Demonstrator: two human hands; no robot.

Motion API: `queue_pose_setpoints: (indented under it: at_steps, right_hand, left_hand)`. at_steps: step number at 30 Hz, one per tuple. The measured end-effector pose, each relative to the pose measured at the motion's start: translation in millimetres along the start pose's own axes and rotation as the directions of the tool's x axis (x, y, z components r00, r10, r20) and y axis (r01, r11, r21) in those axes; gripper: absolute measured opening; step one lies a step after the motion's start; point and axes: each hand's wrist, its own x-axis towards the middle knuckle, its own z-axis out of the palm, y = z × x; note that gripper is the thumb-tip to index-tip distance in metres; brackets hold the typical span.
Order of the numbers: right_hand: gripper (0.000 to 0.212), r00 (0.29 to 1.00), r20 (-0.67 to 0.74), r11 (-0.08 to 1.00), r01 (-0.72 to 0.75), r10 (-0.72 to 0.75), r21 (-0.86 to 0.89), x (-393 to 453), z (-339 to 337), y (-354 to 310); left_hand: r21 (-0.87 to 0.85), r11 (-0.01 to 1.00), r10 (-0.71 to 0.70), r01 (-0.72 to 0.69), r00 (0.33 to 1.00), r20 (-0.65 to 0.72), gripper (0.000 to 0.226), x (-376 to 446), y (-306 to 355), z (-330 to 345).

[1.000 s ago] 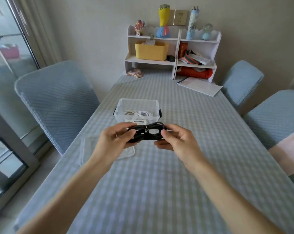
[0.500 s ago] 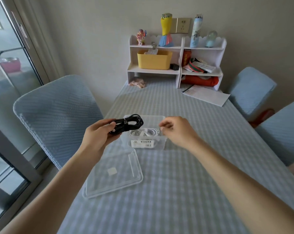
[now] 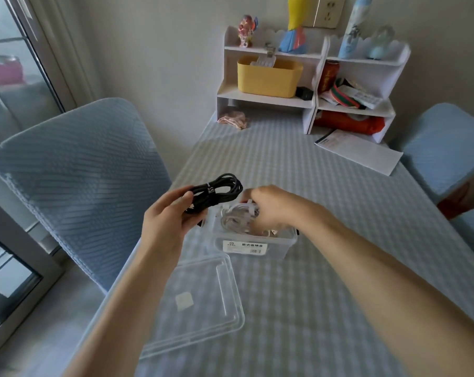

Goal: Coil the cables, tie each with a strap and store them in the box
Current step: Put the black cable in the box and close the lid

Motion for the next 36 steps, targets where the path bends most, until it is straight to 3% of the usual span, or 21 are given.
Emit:
queue_pose_setpoints:
  at_steps: [5, 10, 14, 18, 21, 23, 26, 28, 32, 36]
  right_hand:
    - [0.035, 0.959, -0.276, 0.991, 0.097, -0.069, 0.09, 1, 3, 17]
    - [0.031, 0.987, -0.112, 0.973, 0.139, -0.12, 0.183, -11, 7, 15]
    - [0.049, 0.982, -0.162, 0.984, 0.119, -0.097, 0.135, -21, 4, 18]
    - [0.038, 0.97, -0.207, 0.992, 0.127, -0.129, -0.026, -26, 10, 29]
    - [0.033, 0.948, -0.308, 0.994, 0.098, -0.082, 0.038, -28, 11, 38]
    - [0.03, 0.928, -0.368, 0.985, 0.11, -0.056, 0.129, -32, 10, 43]
    - [0.025, 0.919, -0.389, 0.976, 0.144, -0.07, 0.163, -37, 12, 42]
    - [0.024, 0.917, -0.389, 0.975, 0.158, -0.087, 0.155, -41, 15, 41]
    - [0.023, 0.912, -0.397, 0.973, 0.177, -0.106, 0.149, -44, 18, 41]
    - [0.031, 0.908, -0.399, 0.978, 0.182, -0.129, 0.098, -43, 15, 38]
  left_hand:
    - [0.006, 1.0, 0.026, -0.026, 1.0, 0.009, 0.014, 6, -3, -1]
    - [0.095, 0.994, 0.056, -0.059, 0.998, 0.036, 0.014, 2, -4, 0]
    - [0.208, 0.97, 0.115, -0.126, 0.991, 0.065, 0.015, -3, 0, -4]
    - [0.375, 0.895, 0.201, -0.242, 0.969, 0.146, 0.022, -7, 5, 0]
    - [0.518, 0.795, 0.196, -0.315, 0.942, 0.272, 0.027, -3, 8, 10]
    - [0.633, 0.671, 0.147, -0.387, 0.905, 0.399, 0.028, -4, 9, 20]
    - [0.801, 0.257, 0.015, -0.542, 0.83, 0.557, 0.027, -2, 2, 32]
    - [0.822, 0.058, -0.065, -0.566, 0.82, 0.569, 0.033, -5, 3, 39]
    - [0.807, -0.059, -0.122, -0.588, 0.806, 0.579, 0.038, -7, 10, 44]
    - [0.778, -0.029, -0.038, -0.628, 0.779, 0.626, 0.028, -4, 7, 36]
